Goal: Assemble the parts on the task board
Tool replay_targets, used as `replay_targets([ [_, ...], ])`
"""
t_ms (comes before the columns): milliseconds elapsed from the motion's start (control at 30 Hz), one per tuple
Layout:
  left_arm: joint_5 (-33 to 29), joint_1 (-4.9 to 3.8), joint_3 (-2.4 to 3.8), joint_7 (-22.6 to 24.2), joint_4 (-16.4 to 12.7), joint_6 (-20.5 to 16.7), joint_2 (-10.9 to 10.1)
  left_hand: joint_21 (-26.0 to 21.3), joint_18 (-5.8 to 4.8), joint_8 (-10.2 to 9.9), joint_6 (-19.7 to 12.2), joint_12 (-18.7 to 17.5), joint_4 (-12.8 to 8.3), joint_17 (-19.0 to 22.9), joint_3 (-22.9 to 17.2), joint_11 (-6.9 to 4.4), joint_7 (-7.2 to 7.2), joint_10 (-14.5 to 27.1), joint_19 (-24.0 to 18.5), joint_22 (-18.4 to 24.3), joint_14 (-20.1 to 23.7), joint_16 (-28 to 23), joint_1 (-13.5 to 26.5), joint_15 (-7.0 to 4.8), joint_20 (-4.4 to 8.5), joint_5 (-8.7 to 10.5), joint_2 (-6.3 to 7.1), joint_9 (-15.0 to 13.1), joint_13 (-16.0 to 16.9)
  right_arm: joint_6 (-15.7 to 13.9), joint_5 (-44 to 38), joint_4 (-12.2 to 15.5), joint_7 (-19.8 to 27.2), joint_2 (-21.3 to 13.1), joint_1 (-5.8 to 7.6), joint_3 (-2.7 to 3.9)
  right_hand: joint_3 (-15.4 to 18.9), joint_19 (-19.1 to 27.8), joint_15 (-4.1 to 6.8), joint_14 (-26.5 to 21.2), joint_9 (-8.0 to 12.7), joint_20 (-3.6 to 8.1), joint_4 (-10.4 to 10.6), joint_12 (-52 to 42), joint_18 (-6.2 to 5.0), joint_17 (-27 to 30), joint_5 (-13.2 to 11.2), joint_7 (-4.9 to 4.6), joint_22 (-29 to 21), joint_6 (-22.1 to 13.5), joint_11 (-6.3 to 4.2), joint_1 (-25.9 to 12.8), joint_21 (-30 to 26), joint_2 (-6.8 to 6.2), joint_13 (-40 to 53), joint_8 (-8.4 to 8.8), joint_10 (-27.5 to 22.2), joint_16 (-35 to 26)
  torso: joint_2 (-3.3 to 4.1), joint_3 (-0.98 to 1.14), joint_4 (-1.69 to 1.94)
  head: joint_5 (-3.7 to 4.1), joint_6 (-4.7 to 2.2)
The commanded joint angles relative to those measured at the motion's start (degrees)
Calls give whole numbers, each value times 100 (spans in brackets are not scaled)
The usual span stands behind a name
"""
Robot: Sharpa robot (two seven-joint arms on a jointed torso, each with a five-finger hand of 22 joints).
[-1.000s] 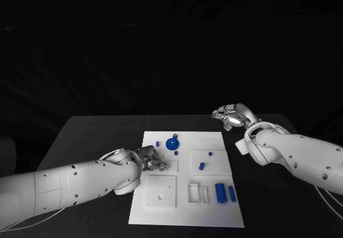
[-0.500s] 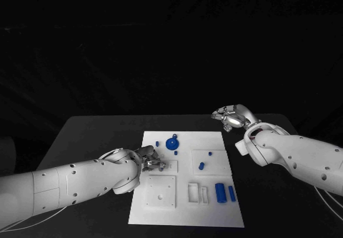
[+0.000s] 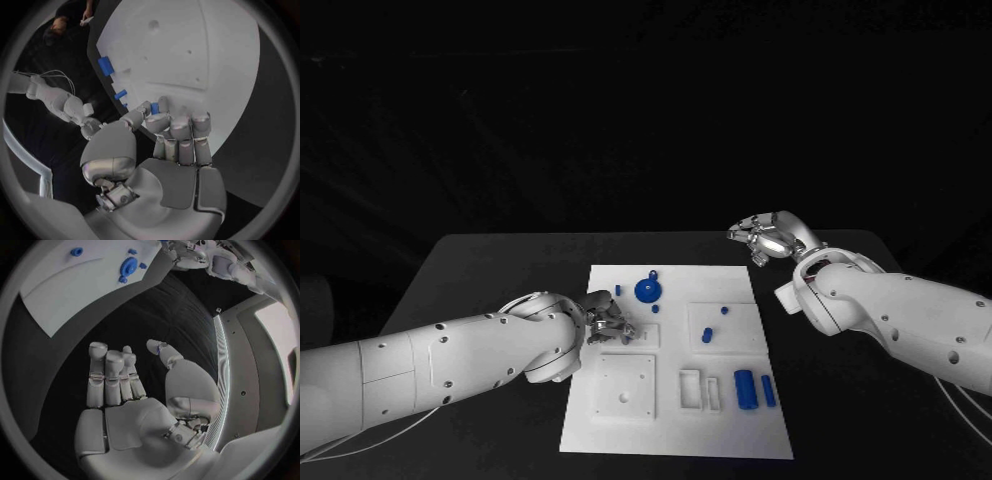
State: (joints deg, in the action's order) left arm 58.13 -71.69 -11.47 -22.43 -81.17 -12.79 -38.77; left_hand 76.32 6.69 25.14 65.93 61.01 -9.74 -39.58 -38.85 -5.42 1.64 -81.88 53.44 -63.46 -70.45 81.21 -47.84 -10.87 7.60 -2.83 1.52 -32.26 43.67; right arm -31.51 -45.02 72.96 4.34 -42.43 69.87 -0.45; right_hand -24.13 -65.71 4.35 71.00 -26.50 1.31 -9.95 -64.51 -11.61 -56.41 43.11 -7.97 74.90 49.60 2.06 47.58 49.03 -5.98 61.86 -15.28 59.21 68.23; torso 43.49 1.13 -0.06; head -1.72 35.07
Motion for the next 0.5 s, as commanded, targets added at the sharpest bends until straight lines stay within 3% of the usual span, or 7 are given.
replay_targets([
  [33, -93, -39, 14, 34, -12, 275, 1, -7, 87, -23, 149, -23, -15, 7, 17, -140, -202, 204, -23, -4, -158, -25, -81, -191, 755, 5, -101, -13, -8, 87, -2, 2, 33, 8, -4, 1, 0, -28, 20, 15, 6, 5, 24, -18, -339, 6, 36, -30, 76, 21, -30, -65, -25, -10, -10, -29, -13, 20, 0, -3, 1, -4, -10],
  [167, -102, -74, 27, 9, 16, 382, 10, -7, 84, -76, 20, -35, -9, 13, 12, -98, -158, 193, -46, -3, -142, -26, -126, -154, 750, 5, -143, -31, -23, 87, -2, -8, 34, 13, -4, 1, 0, -28, 20, 15, 6, 5, 25, -18, -339, 6, 38, -30, 76, 21, -30, -67, -25, -9, -11, -29, -13, 20, 3, -4, 2, -6, -18],
  [233, -112, -99, 34, -54, 42, 640, 23, -8, 80, -51, 34, -43, 0, 17, 16, -93, -155, 196, -57, -2, -133, -29, -137, -145, 746, 5, -161, -68, -31, 88, -1, -11, 33, 15, -4, 1, 0, -28, 20, 16, 6, 5, 25, -19, -339, 7, 39, -30, 76, 21, -30, -68, -25, -9, -12, -29, -13, 20, 3, -3, 3, -7, -21],
  [500, -120, -165, 42, -177, 188, 1024, 95, -23, 52, 90, -133, -76, 11, 53, 21, -87, -148, 257, -137, 3, -70, -54, -211, -137, 721, -10, -295, -453, -66, 93, 1, -18, 33, 20, -4, 1, 0, -28, 20, 16, 6, 6, 26, -20, -339, 7, 42, -30, 77, 21, -30, -71, -26, -9, -13, -28, -13, 20, 4, -4, 0, -17, -10],
])
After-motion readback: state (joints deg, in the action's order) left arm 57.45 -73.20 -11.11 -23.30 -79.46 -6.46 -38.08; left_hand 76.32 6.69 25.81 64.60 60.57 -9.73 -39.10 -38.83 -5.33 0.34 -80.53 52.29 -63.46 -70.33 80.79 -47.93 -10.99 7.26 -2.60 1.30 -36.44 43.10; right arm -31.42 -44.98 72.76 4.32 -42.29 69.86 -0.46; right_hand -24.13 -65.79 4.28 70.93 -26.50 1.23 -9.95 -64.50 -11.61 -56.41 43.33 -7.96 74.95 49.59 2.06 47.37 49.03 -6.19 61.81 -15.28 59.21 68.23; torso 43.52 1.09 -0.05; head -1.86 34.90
